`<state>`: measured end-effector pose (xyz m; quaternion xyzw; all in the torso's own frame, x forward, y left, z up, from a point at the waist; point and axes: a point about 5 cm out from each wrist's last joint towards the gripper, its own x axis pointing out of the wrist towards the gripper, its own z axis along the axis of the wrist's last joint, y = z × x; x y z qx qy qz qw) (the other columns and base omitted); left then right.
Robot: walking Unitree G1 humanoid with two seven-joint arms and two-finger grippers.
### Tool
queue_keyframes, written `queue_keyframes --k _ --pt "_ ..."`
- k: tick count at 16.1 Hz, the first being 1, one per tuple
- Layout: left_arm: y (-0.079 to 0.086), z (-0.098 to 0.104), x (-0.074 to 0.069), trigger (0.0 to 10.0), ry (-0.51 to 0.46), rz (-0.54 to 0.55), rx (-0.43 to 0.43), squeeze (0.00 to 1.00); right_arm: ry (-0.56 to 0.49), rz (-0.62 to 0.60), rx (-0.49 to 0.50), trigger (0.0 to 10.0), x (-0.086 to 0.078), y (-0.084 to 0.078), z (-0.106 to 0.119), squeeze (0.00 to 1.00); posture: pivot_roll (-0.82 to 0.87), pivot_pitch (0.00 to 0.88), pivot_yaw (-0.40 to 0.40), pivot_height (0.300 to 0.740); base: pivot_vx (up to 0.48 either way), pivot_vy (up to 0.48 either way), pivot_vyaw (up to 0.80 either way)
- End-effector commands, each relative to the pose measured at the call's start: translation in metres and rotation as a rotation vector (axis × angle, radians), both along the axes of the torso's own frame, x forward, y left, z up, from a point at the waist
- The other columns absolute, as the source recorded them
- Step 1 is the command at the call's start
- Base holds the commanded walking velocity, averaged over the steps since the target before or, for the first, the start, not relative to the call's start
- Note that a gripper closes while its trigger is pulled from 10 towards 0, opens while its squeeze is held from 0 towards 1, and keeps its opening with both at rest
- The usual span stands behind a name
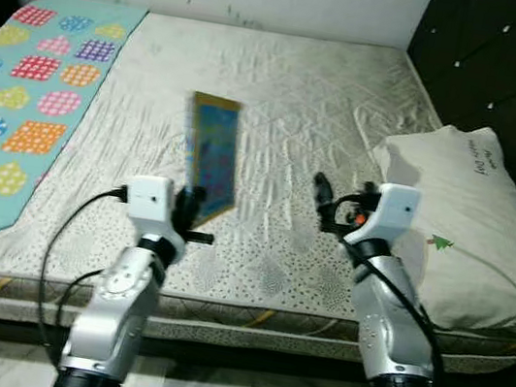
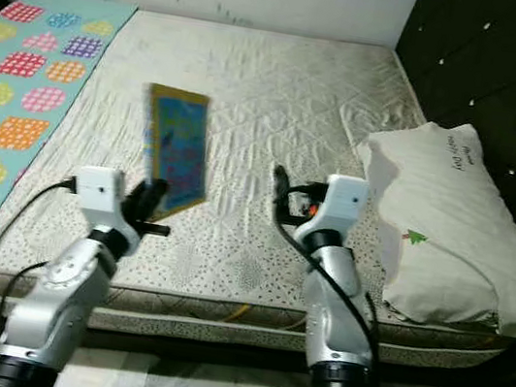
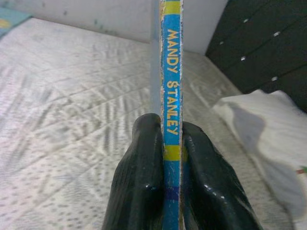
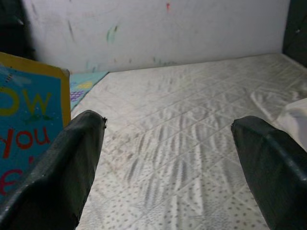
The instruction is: Clean up the room
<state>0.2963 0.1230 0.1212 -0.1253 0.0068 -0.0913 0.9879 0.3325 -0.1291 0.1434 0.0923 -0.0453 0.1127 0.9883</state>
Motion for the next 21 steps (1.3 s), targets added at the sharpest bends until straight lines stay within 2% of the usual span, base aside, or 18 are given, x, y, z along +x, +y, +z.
queue_keyframes --k 1,14,16,19,21 --pt "-0.005 0.007 0.001 10.0 -0.031 -0.011 -0.005 0.0 -0.006 -0.011 -0.004 10.0 0.0 -0.005 0.001 0.0 -0.01 0.114 0.002 0.74 0.0 -0.289 0.0" --pt "-0.006 0.006 0.001 10.0 -0.024 -0.016 -0.004 0.0 0.005 -0.024 -0.003 10.0 0.001 -0.006 0.001 0.0 -0.01 0.115 0.005 0.74 0.0 -0.288 0.0" --pt "-0.007 0.007 0.001 10.0 -0.037 -0.014 -0.005 0.0 0.006 -0.023 -0.004 10.0 0.0 -0.006 0.001 0.0 -0.01 0.116 0.004 0.74 0.0 0.0 0.0" --pt "-0.002 0.008 0.002 10.0 -0.056 0.022 0.046 0.0 0.006 -0.023 -0.006 10.0 0.001 -0.007 0.001 0.0 -0.01 0.106 0.006 0.74 0.0 0.0 0.0" --pt "0.005 0.008 0.003 10.0 -0.079 0.068 0.127 0.0 0.006 -0.024 -0.005 10.0 0.001 -0.007 0.001 0.0 -0.01 0.106 0.006 0.74 0.0 0.0 0.0"
